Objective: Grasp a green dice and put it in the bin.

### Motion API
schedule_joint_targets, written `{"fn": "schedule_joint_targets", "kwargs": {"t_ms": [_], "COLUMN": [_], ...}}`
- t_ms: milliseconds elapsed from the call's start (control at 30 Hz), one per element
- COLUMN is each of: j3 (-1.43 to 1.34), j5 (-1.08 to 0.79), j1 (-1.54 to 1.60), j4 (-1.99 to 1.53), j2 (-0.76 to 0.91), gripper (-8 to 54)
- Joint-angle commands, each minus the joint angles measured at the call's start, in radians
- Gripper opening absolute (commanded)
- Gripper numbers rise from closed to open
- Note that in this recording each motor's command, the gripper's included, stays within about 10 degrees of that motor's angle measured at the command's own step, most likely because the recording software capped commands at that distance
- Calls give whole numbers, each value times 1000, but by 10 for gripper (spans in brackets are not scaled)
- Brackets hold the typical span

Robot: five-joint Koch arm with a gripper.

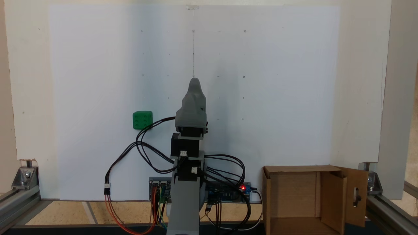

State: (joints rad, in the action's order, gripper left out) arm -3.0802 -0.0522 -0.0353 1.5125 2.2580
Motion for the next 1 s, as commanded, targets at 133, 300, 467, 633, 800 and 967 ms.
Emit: {"fn": "schedule_joint_targets", "kwargs": {"t_ms": [133, 300, 467, 633, 800, 967], "j3": [-46, -46, -46, -46, -46, -46], "j5": [51, 51, 52, 52, 52, 54], "j1": [29, 31, 31, 31, 28, 31], "j4": [34, 35, 49, 101, 149, 178], "j2": [107, 107, 109, 109, 110, 110], "gripper": [446, 446, 446, 446, 446, 446]}}
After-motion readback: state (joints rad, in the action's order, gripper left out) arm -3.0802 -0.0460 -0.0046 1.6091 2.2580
